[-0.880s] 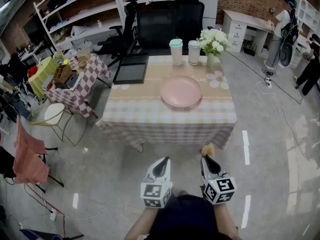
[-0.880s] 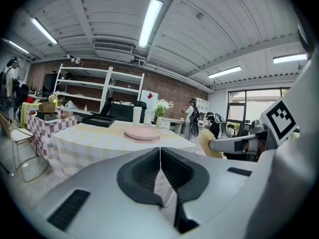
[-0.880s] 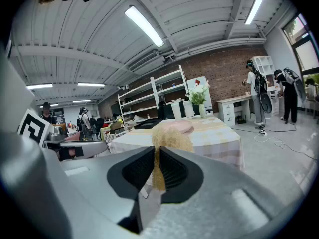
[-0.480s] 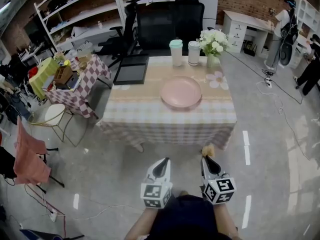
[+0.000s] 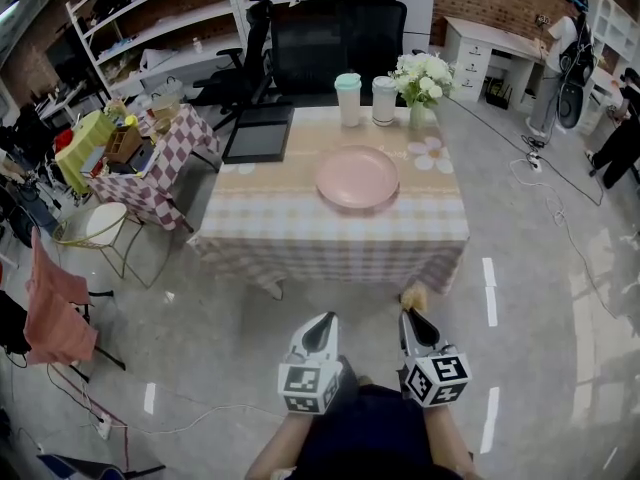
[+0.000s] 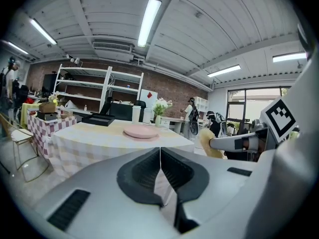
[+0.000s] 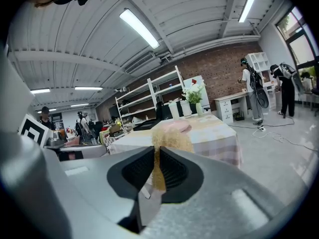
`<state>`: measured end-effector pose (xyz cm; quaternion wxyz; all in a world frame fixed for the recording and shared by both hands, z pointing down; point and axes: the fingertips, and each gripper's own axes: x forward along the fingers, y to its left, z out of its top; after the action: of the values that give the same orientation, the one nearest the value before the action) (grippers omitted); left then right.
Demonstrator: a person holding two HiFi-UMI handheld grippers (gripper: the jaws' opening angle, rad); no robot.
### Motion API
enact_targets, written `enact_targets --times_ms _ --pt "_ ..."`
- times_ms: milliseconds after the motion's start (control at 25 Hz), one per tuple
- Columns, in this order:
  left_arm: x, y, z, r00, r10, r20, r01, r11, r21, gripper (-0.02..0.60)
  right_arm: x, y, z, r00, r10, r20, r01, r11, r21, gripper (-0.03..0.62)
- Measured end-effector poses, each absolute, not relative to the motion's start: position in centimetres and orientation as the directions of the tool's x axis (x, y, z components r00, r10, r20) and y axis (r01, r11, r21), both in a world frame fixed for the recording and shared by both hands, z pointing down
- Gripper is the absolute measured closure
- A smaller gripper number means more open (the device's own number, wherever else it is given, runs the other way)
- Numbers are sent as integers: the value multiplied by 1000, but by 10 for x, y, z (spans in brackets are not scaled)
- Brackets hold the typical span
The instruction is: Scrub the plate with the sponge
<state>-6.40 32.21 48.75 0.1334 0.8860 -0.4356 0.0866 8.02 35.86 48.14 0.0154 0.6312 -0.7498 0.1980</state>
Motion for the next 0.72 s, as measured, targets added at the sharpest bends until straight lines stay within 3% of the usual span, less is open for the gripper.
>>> enact_targets --times_ms 720 --pt "-68 310 491 599 -746 291 -800 -576 169 569 76 344 485 -205 -933 294 -952 121 -281 560"
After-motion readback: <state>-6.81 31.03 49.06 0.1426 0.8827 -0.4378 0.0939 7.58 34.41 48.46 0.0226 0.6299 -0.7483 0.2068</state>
